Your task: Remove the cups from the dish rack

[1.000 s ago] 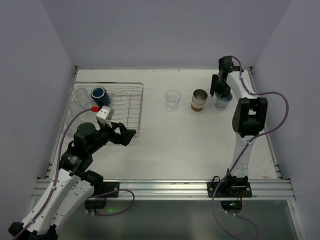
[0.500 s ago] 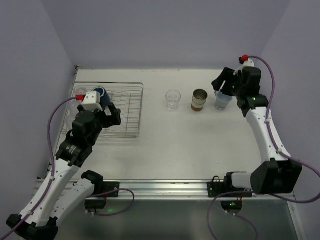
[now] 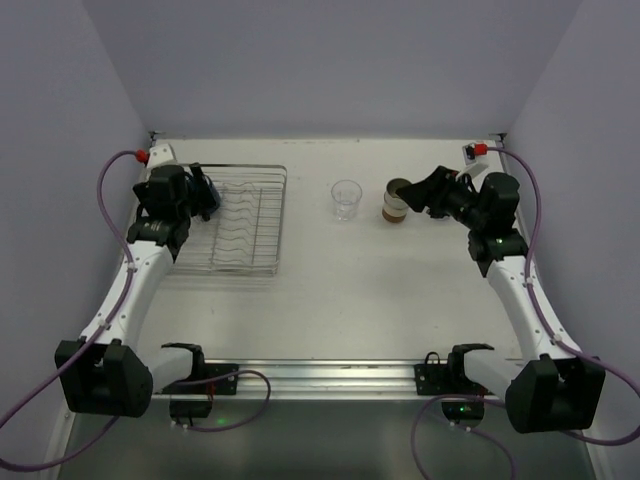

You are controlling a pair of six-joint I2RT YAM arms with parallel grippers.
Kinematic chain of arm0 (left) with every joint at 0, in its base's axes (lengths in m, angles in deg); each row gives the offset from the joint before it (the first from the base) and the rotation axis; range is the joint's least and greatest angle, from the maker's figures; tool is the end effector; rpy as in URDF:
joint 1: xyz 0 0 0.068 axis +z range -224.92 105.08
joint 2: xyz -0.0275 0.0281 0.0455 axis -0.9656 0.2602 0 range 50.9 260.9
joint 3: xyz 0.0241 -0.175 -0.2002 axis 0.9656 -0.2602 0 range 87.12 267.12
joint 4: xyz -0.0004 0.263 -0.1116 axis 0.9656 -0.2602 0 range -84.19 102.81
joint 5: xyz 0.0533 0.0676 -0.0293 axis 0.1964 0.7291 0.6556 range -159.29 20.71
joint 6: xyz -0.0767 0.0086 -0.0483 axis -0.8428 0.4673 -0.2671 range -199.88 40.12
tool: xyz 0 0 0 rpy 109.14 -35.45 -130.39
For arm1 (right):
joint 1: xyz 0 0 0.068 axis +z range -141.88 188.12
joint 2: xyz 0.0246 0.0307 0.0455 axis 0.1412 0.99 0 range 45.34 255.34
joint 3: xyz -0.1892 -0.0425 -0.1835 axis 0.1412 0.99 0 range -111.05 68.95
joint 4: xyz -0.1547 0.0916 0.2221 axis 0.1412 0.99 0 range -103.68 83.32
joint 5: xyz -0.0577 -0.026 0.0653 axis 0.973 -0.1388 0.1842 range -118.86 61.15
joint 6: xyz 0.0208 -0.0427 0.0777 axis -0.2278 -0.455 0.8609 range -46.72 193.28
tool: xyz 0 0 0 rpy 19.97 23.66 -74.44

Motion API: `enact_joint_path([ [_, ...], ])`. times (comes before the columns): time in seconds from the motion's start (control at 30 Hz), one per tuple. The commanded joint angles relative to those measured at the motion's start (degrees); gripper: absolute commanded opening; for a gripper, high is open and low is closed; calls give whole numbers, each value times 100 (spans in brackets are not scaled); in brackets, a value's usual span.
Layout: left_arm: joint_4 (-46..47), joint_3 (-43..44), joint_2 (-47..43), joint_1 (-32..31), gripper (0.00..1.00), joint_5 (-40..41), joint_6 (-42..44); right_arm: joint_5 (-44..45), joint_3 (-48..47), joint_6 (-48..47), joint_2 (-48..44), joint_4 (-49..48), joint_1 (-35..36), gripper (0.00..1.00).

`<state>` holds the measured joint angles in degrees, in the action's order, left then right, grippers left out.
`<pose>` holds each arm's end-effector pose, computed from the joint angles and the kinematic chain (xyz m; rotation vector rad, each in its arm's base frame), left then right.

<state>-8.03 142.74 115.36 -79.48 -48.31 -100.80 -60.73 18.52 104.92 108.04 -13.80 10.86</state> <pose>0.3173 0.0040 0.2896 -0.5079 1.9893 0.1069 0.3167 0.0584 0.3137 0.0470 1.8447 0.9196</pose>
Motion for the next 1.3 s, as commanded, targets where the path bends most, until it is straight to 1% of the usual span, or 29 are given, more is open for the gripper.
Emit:
enact_joint_path([
  [0.0,229,240,443,183,100,-234,-87,-389,-28,79,-231,-428,24,64],
  [0.1,449,116,645,315,100,-313,-78,-459,-19,71,-302,-445,60,62],
  [0.23,458,117,971,456,98,-233,-113,-477,-37,53,-311,-410,104,60],
  [0.27,493,90,1041,656,97,-295,-122,-477,-45,53,-285,-419,112,60],
  [0.53,660,-94,1419,877,92,-251,-174,-521,-107,27,-144,-375,156,59],
  [0.63,880,-209,1585,1062,91,-497,-166,-512,-98,18,-117,-383,174,59],
  [0.87,994,-103,1929,1132,86,-761,-96,-495,-124,-35,-91,-331,227,58],
  [1.1,1205,-77,2078,1185,85,-963,1,-460,-168,-96,-65,-269,306,58],
  [1.17,1205,-51,2131,1194,81,-972,18,-477,-186,-114,-47,-252,332,59],
  [1.2,1205,-51,2131,1185,70,-990,10,-469,-195,-123,-38,-243,350,59],
  [1.27,1144,-51,2053,1194,60,-1007,-16,-477,-203,-123,-30,-234,376,59],
])
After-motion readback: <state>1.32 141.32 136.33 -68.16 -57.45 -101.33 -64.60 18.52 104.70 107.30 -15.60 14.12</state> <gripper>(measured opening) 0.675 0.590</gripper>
